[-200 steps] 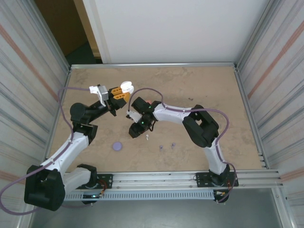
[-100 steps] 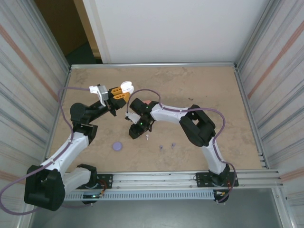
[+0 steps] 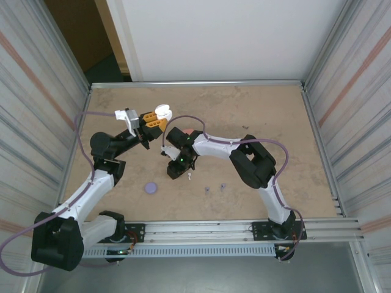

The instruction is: Insert the wireless bluetooth earbuds into the charging case

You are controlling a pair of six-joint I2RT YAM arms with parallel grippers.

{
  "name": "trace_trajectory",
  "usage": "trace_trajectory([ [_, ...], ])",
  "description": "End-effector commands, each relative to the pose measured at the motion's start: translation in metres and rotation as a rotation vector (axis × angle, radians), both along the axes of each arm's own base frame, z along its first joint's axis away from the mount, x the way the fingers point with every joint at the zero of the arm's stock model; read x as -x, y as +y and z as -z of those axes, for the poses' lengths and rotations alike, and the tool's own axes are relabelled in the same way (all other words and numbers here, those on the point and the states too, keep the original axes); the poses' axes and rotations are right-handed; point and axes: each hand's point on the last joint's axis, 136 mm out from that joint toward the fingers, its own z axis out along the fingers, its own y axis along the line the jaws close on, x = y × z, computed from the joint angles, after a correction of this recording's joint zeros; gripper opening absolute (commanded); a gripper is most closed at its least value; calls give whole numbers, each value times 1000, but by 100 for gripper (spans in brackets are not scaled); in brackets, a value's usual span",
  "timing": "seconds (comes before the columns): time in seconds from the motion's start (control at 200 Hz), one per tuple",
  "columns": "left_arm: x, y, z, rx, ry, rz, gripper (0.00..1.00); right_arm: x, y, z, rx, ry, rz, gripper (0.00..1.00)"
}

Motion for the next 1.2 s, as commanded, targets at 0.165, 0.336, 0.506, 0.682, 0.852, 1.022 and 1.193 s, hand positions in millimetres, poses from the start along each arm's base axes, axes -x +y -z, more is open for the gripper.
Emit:
trace_trajectory([
  [0.165,4,1,-6,8,-37,9,0,6,-4,9,41,21,-24,23],
  [0.336,4,1,-7,9,-38,9,0,4,-4,3,20,9,-18,19],
  [0.506,4,2,-7,10,-40,7,0,-1,-4,-5,-23,-8,10,15],
  [0.682,5,2,-7,11,-40,8,0,-5,-7,-16,-82,-20,42,13],
  [0.852,4,2,-7,12,-40,7,0,-8,-10,-20,-100,-27,61,15],
  [1.022,4,2,-6,12,-36,6,0,-9,-12,-16,-73,-23,65,24],
  [1.193,4,2,-7,12,-37,5,0,-11,-11,-14,-53,-31,60,32],
])
